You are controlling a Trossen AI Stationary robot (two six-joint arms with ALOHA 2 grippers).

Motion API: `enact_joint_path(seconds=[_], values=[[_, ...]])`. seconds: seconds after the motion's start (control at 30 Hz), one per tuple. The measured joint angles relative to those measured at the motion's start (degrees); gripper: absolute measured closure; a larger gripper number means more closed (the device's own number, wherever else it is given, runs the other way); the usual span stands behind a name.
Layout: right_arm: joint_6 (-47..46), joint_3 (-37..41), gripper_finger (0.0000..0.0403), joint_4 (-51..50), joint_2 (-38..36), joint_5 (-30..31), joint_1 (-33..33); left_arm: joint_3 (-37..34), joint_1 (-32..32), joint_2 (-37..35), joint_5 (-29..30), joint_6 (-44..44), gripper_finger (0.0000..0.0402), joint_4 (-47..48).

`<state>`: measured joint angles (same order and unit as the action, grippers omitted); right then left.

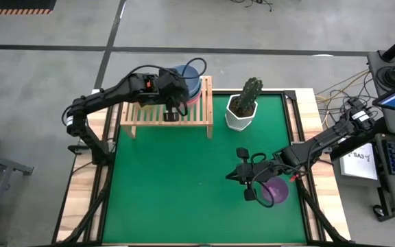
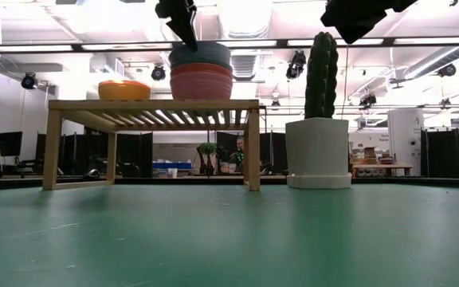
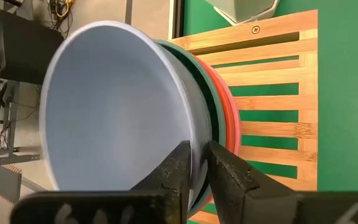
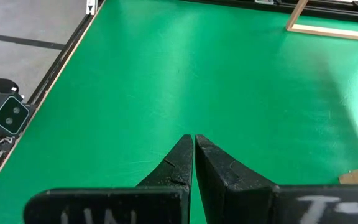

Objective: Place and stack bowls onto a shelf
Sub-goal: Stack the blue bowl on the top of the teal bowl on the shelf

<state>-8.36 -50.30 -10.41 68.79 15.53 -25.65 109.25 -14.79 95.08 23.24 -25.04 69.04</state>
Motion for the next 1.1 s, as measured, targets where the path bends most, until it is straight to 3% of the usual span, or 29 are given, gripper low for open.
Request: enact_joint_path(seconds=[0.33,0.6,0.77,1.1], values=[[-0.2,0.0,0.0394,0.0,0.0,0.0,0.0,0.8,0.0,-0.1,0.2,0.1,0.0311,0.5],[-1.0,0.0,0.0394,0.0,0.0,0.0,0.0,8.8,0.5,-0.3,-1.8,2.2,0.0279,1.3],[-0.8,0.4,0.0394,0.5,0.0,0.0,0.0,11.3,0.4,-0.4,-10.8,4.1,0.0291,-4.2],[-1.0,1.2,0.0394,0.5,0.0,0.0,0.0,-0.9,-1.1,-0.7,-10.7,4.9,0.0365,-17.7]])
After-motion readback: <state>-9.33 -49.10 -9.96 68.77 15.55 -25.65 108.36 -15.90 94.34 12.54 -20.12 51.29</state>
